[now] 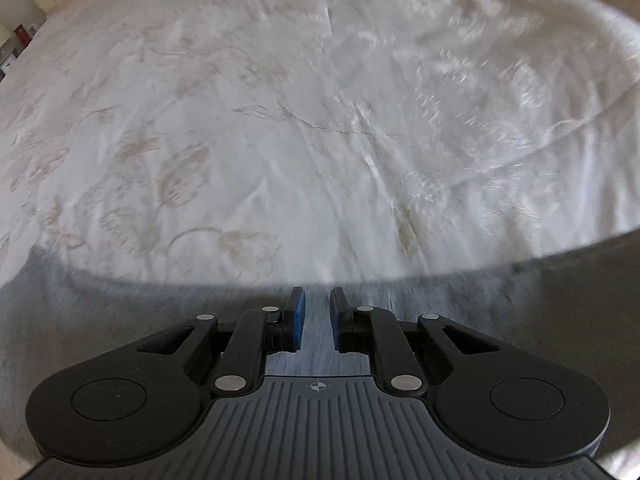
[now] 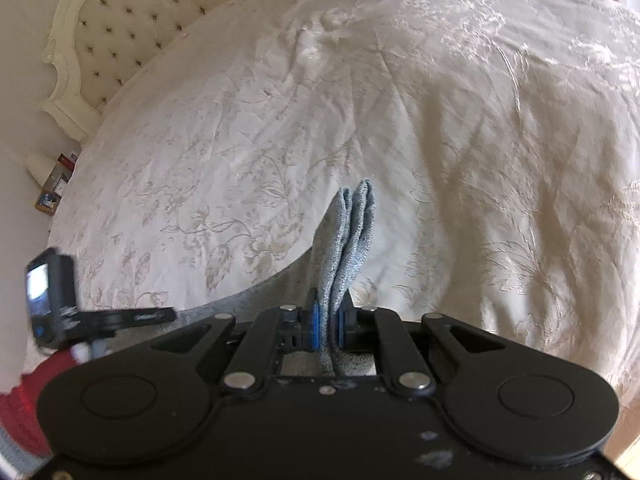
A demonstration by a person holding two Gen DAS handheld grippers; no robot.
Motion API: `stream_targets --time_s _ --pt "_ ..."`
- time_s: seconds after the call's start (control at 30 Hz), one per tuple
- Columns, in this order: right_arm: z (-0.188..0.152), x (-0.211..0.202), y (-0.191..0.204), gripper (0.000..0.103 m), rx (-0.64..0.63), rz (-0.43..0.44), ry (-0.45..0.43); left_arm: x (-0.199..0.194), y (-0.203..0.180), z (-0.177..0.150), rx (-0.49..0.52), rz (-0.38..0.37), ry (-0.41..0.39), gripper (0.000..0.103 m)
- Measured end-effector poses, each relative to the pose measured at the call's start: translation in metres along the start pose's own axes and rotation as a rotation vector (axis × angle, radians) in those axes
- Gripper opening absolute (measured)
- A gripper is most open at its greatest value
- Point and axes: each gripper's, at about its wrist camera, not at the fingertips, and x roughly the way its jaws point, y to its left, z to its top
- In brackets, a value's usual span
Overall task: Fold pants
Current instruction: 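Lift the edge with the right gripper and fold it over, then release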
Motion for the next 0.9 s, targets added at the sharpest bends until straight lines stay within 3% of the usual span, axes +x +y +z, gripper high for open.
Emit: stream_targets --time_s 0.13,0.27,0.33,0.43,0.53,0.7,0.9 --pt "-0.001 -0.004 0.014 0.010 -0.005 -0.009 -0.012 -0.018 0.003 -0.038 0.020 -0.074 0.046 0.014" --pt "-0.003 -0.009 0.033 0.010 -0.024 -0.021 -0.030 0.005 -0.005 -0.069 0.111 -0.074 0.131 0.015" --pt "-0.005 -0.012 0.049 0.010 -0.039 -0.033 -0.042 0.011 0.000 -0.073 0.117 -0.089 0.127 0.015" --pt "-0.009 -0.017 0.078 0.010 -0.069 -0.046 -0.061 -0.001 0.022 -0.062 0.045 -0.135 0.084 0.015" --pt "-0.016 -0.025 0.121 0.010 -0.119 -0.035 -0.082 -0.017 0.056 -0.056 0.019 -0.130 0.023 0.015" --pt "-0.045 -0.026 0.213 0.010 -0.187 0.053 -0.088 -0.036 0.135 -0.067 -0.055 -0.092 -0.009 0.015" --pt "-0.114 0.036 0.316 0.010 -0.249 0.142 0.015 -0.043 0.237 -0.099 -0.145 -0.011 0.011 0.015"
